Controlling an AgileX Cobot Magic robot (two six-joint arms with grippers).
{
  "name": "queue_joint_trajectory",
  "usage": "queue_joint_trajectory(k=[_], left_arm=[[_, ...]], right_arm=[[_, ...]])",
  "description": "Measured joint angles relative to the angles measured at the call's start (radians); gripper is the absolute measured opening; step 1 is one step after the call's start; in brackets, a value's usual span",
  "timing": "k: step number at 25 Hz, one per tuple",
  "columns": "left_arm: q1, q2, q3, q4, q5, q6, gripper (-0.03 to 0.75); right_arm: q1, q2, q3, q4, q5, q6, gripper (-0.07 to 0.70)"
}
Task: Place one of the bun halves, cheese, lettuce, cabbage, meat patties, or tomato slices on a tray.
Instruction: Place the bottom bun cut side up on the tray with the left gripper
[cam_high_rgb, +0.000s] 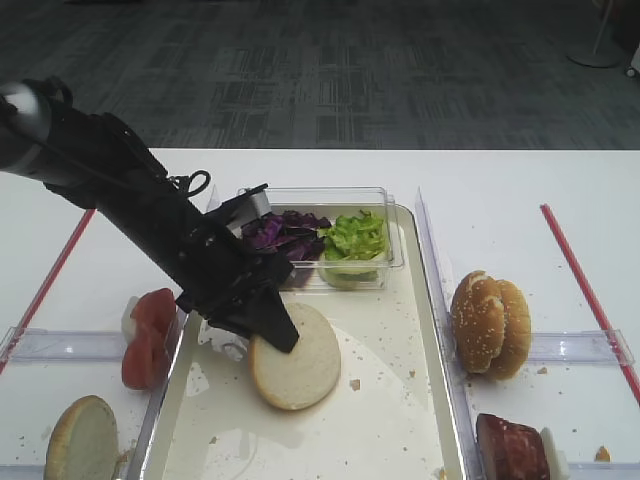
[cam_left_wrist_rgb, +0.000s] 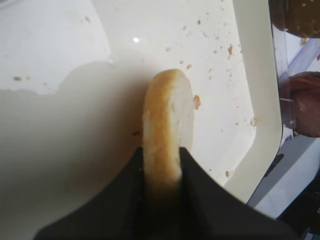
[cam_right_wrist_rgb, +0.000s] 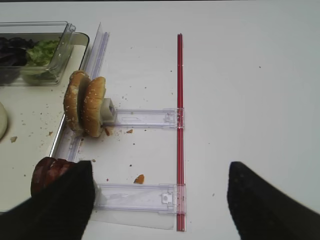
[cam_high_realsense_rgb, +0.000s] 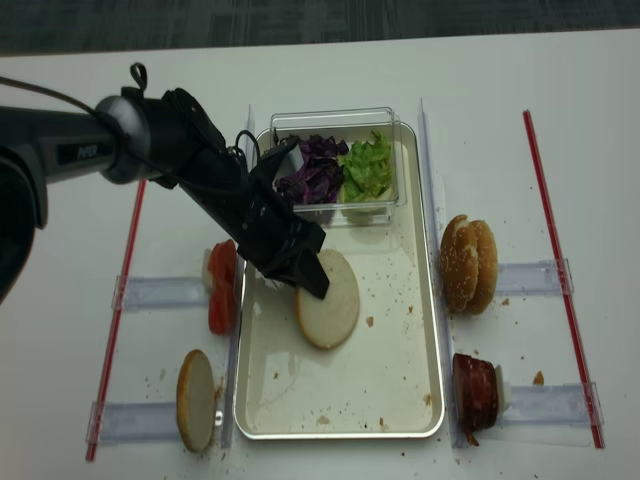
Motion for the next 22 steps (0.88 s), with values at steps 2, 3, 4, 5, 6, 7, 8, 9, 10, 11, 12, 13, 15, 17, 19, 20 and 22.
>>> queue_joint_trajectory(k=[2, 3, 4, 5, 6, 7, 8, 9, 10, 11, 12, 13, 15, 17, 19, 20, 22], left_arm=[[0.000, 0.000, 0.000, 0.003, 0.011, -0.006, 0.097], [0.000, 0.000, 0.000, 0.007, 0.017, -0.014, 0.097], [0.000, 0.000, 0.000, 0.013, 0.018, -0.018, 0.097], [0.000, 0.000, 0.000, 0.023, 0.023, -0.023, 0.097], [0.000, 0.000, 0.000, 0.030, 0.028, -0.028, 0.097], [0.000, 0.000, 0.000, 0.032, 0.030, -0.029, 0.097], [0.000, 0.000, 0.000, 0.032, 0.033, -0.032, 0.097], [0.000, 0.000, 0.000, 0.032, 0.034, -0.034, 0.097], [0.000, 0.000, 0.000, 0.032, 0.034, -0.035, 0.099], [0.000, 0.000, 0.000, 0.034, 0.035, -0.035, 0.106], [0.000, 0.000, 0.000, 0.034, 0.036, -0.035, 0.118], [0.000, 0.000, 0.000, 0.036, 0.036, -0.035, 0.133], [0.000, 0.000, 0.000, 0.036, 0.038, -0.035, 0.170], [0.000, 0.000, 0.000, 0.036, 0.032, -0.035, 0.212], [0.000, 0.000, 0.000, 0.036, 0.017, -0.028, 0.258], [0.000, 0.000, 0.000, 0.036, 0.007, -0.021, 0.281], [0.000, 0.000, 0.000, 0.036, 0.003, -0.009, 0.323]], right_arm=[[0.000, 0.000, 0.000, 0.000, 0.000, 0.000, 0.571], [0.000, 0.000, 0.000, 0.000, 0.000, 0.000, 0.571], [0.000, 0.000, 0.000, 0.000, 0.000, 0.000, 0.571], [0.000, 0.000, 0.000, 0.000, 0.000, 0.000, 0.571], [0.000, 0.000, 0.000, 0.000, 0.000, 0.000, 0.571], [0.000, 0.000, 0.000, 0.000, 0.000, 0.000, 0.571], [0.000, 0.000, 0.000, 0.000, 0.000, 0.000, 0.571], [0.000, 0.000, 0.000, 0.000, 0.000, 0.000, 0.571], [0.000, 0.000, 0.000, 0.000, 0.000, 0.000, 0.571], [0.000, 0.000, 0.000, 0.000, 0.000, 0.000, 0.571], [0.000, 0.000, 0.000, 0.000, 0.000, 0.000, 0.571], [0.000, 0.000, 0.000, 0.000, 0.000, 0.000, 0.571], [0.000, 0.000, 0.000, 0.000, 0.000, 0.000, 0.571], [0.000, 0.000, 0.000, 0.000, 0.000, 0.000, 0.571], [0.000, 0.000, 0.000, 0.000, 0.000, 0.000, 0.571], [0.000, 0.000, 0.000, 0.000, 0.000, 0.000, 0.571], [0.000, 0.000, 0.000, 0.000, 0.000, 0.000, 0.571]])
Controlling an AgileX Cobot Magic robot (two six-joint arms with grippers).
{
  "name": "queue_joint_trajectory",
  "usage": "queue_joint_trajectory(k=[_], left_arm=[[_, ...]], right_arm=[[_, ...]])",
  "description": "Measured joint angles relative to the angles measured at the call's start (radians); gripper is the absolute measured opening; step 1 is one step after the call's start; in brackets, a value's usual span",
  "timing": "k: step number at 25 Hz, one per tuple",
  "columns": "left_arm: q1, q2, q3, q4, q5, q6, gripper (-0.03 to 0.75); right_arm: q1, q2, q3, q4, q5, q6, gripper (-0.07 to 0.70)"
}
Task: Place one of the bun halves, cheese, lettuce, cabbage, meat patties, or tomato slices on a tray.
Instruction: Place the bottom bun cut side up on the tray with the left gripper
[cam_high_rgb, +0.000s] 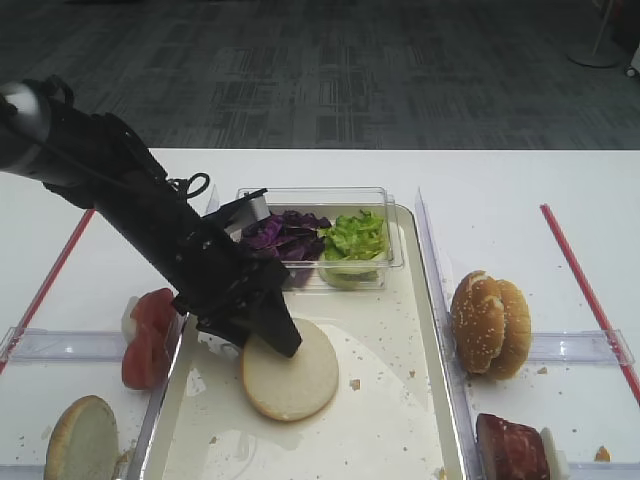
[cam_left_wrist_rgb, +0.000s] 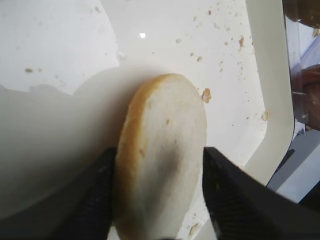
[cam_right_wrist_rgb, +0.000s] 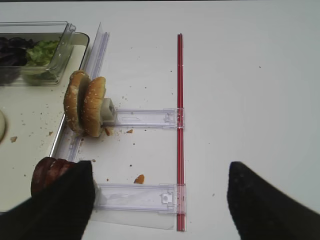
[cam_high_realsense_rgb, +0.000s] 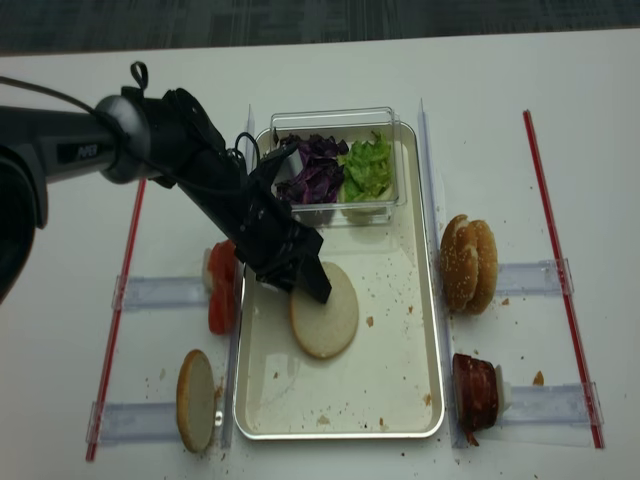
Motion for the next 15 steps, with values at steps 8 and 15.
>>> queue_joint_trajectory(k=[8, 15], left_arm=[[0.000, 0.000, 0.000, -0.013, -0.001, 0.006, 0.473], [0.000, 0.000, 0.000, -0.065, 0.009, 0.043, 0.502]], right_arm=[[0.000, 0.000, 0.000, 0.000, 0.000, 0.000, 0.571], [0.000, 0.000, 0.000, 0.000, 0.000, -0.004, 0.571]])
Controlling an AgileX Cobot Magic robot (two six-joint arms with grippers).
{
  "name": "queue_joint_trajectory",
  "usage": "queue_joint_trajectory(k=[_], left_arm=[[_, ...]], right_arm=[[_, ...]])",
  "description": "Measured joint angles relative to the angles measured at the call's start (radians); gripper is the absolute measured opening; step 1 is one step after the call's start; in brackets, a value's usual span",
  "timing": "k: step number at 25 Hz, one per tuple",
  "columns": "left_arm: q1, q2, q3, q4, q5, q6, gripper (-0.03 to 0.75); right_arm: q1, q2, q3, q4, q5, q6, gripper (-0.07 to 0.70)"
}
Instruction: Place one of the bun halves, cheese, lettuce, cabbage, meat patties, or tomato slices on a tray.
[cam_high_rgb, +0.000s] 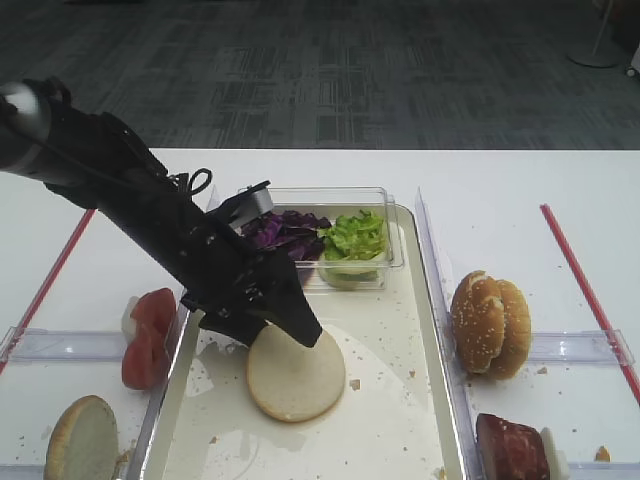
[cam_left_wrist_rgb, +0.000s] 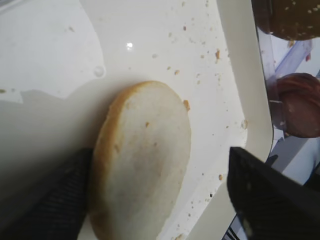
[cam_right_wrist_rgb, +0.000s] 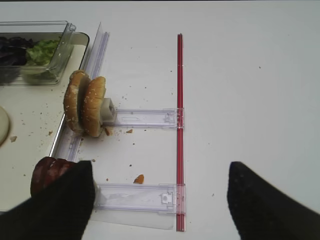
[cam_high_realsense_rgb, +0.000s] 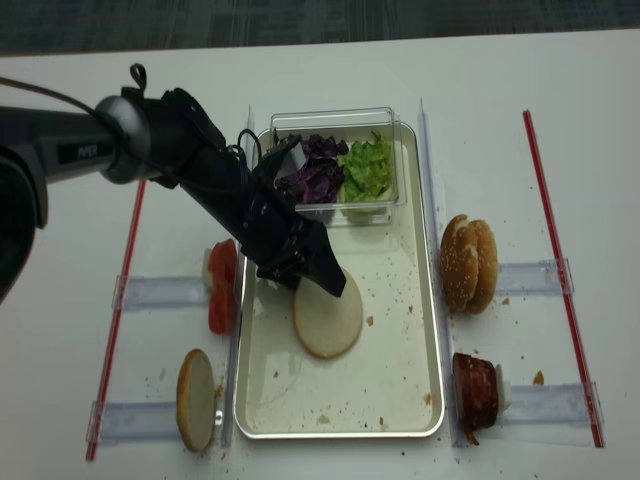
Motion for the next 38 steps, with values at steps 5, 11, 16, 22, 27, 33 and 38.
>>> queue_joint_trajectory(k=[5, 11, 16, 22, 27, 33, 38], left_arm=[[0.000, 0.000, 0.000, -0.002, 0.000, 0.009, 0.530], [0.000, 0.000, 0.000, 0.016, 0.000, 0.009, 0.602], [0.000, 0.000, -0.002, 0.020, 0.000, 0.009, 0.613], [0.000, 0.000, -0.002, 0.062, 0.003, 0.009, 0.615], [0.000, -0.032, -0.014, 0.082, 0.005, 0.009, 0.615], [0.000, -0.081, -0.078, 0.141, 0.068, -0.045, 0.615], [0.000, -0.138, -0.163, 0.298, 0.099, -0.169, 0.615]], right_arm=[[0.000, 0.000, 0.000, 0.000, 0.000, 0.000, 0.571], [0.000, 0.000, 0.000, 0.000, 0.000, 0.000, 0.571], [0.000, 0.000, 0.000, 0.000, 0.000, 0.000, 0.571], [0.000, 0.000, 0.000, 0.000, 0.000, 0.000, 0.571], [0.000, 0.000, 0.000, 0.000, 0.000, 0.000, 0.571], [0.000, 0.000, 0.000, 0.000, 0.000, 0.000, 0.571], [0.000, 0.000, 0.000, 0.000, 0.000, 0.000, 0.571]])
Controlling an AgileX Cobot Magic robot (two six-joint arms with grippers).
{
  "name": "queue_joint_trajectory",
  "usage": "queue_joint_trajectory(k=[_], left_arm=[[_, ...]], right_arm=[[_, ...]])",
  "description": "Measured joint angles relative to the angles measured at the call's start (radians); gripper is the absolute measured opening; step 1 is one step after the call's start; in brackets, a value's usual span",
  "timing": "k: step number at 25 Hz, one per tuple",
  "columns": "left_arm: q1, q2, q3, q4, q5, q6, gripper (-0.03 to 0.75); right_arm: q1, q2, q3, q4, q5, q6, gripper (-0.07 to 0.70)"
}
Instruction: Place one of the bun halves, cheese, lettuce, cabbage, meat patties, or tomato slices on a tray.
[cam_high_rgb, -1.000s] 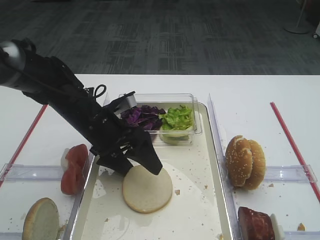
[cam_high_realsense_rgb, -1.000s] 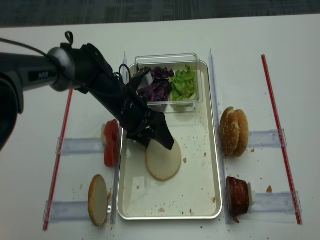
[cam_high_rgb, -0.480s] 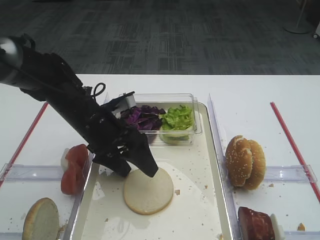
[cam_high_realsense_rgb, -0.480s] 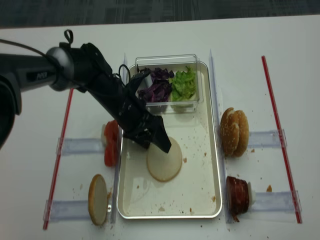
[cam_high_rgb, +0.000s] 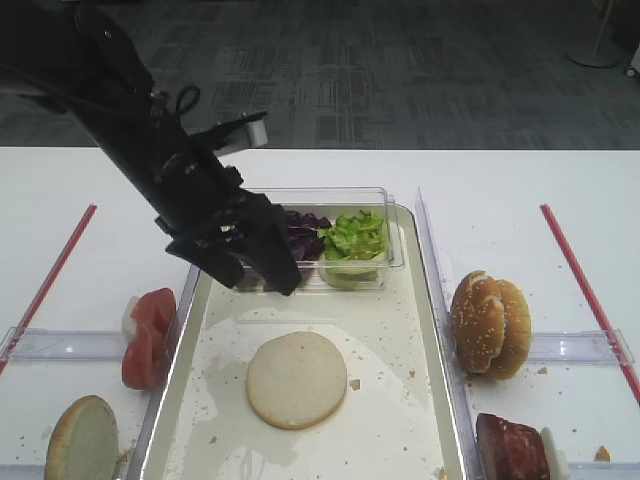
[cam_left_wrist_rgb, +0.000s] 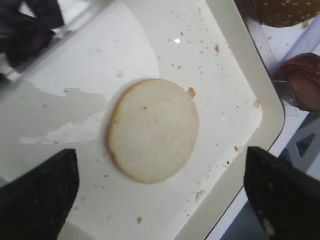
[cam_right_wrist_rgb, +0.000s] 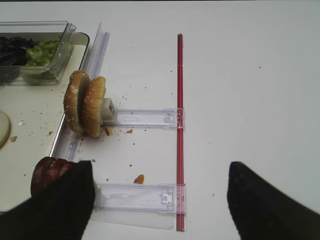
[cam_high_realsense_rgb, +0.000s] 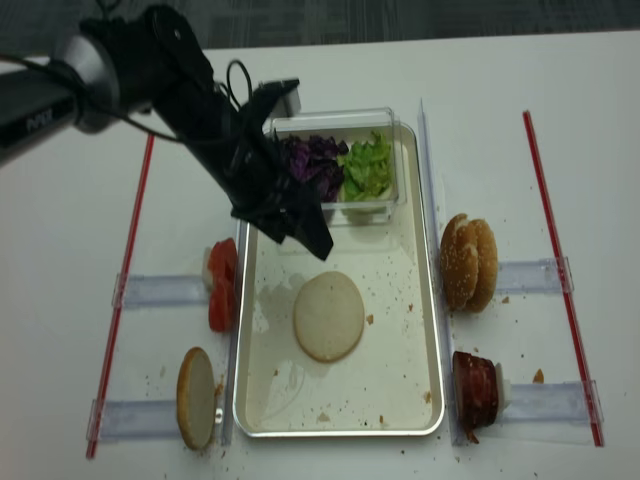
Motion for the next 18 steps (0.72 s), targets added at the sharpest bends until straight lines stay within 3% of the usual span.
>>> queue_joint_trajectory(k=[9, 14, 18], left_arm=[[0.000, -0.034, -0.202, 0.385, 0.033, -0.280, 0.615], [0.000, -0.034, -0.211, 0.603, 0.038, -0.393, 0.615], [0.026, -0.034, -0.211, 0.644, 0.038, -0.409, 0.615]], right_arm=[[0.000, 0.000, 0.000, 0.000, 0.000, 0.000, 0.571], [0.000, 0.000, 0.000, 0.000, 0.000, 0.000, 0.571], [0.000, 0.000, 0.000, 0.000, 0.000, 0.000, 0.571]])
